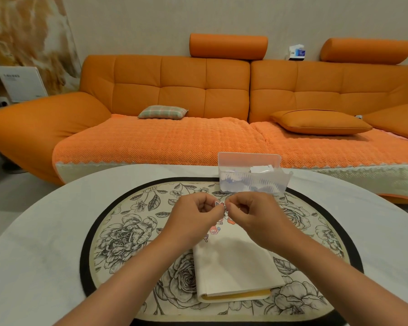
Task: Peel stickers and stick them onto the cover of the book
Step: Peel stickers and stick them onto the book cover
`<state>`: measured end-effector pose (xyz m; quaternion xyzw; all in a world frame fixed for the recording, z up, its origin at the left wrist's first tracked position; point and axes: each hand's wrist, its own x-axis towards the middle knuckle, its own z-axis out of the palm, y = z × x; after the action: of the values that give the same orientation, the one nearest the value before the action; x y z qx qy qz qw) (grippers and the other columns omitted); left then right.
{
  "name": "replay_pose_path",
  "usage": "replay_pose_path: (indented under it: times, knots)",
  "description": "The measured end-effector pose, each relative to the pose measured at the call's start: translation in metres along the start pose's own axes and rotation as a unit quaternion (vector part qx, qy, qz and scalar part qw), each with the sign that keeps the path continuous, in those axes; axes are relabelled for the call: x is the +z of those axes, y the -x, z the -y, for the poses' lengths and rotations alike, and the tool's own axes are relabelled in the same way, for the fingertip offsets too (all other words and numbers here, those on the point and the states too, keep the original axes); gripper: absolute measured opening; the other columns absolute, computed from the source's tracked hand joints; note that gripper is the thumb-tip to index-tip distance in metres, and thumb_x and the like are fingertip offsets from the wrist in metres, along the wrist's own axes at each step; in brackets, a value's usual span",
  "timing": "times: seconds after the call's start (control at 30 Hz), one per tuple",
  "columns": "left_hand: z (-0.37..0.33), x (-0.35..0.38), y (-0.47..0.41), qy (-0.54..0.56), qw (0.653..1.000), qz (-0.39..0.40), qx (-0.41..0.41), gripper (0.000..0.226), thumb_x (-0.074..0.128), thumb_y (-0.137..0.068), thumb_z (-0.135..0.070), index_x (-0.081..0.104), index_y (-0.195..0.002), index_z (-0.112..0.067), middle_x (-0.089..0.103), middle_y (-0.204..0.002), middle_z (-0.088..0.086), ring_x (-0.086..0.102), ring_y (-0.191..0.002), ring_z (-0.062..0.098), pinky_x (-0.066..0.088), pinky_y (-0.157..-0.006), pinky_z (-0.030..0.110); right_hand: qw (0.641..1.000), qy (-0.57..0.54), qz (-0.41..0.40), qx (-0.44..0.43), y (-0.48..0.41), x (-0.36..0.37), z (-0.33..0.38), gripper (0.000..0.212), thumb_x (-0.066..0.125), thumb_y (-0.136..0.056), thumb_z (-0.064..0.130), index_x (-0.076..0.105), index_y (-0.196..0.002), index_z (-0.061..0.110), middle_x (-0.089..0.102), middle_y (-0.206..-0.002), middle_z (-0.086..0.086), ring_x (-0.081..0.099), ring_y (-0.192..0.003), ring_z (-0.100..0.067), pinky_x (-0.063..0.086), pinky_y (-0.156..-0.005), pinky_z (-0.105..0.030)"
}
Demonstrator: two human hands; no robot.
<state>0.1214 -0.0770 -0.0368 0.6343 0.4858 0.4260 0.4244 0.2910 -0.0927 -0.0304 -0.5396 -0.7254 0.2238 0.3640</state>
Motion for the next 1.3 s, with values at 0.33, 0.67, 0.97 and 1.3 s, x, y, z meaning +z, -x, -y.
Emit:
replay_pose_path:
  times: [0.33,0.67,0.97,1.3]
  knots:
    - [-0.0005,0.0022,0.0032,0.0,1.0,-0.023,-0.004,0.012,0.071,-0.088,-0.016,0.072,-0.076,-0.014,0.068,-0.063,-0.002,0.059,-0.056,0.009,0.047,-0.049,0.021,1.0,-0.016,-0.022,0.015,0.0007,0.0032,0.0031,0.027,0.061,-0.097,0.02,0.069,-0.072,0.028,0.056,-0.052,0.016,0.042,-0.049,-0.002,0.035,-0.051,-0.023]
    - [-0.0034,-0.0028,0.0021,0.018,1.0,-0.021,0.003,0.008,0.072,-0.088,-0.014,0.073,-0.081,-0.009,0.072,-0.075,0.013,0.061,-0.061,0.009,0.05,-0.058,0.018,0.991,-0.113,-0.023,0.061,-0.0009,-0.0027,0.0081,0.017,0.068,-0.095,0.023,0.077,-0.08,0.022,0.071,-0.067,0.003,0.05,-0.048,-0.003,0.039,-0.048,-0.015]
    - [-0.0017,-0.0001,0.003,0.006,1.0,-0.023,0.004,0.007,0.074,-0.087,-0.017,0.072,-0.081,-0.014,0.07,-0.071,0.005,0.061,-0.062,0.011,0.053,-0.055,0.025,0.996,-0.078,-0.023,0.042,0.0006,-0.0023,0.0072,0.025,0.063,-0.097,0.019,0.073,-0.074,0.026,0.063,-0.056,0.012,0.052,-0.049,0.001,0.038,-0.05,-0.012]
    - [0.0013,0.0039,0.0073,-0.095,0.989,-0.077,0.079,0.009,0.075,-0.086,-0.026,0.072,-0.077,-0.028,0.07,-0.071,-0.015,0.066,-0.061,0.006,0.053,-0.06,0.024,0.995,0.059,-0.079,0.025,0.0021,0.0022,0.0058,0.017,0.064,-0.094,0.029,0.073,-0.079,0.032,0.057,-0.053,0.027,0.053,-0.054,0.0,0.035,-0.054,-0.023]
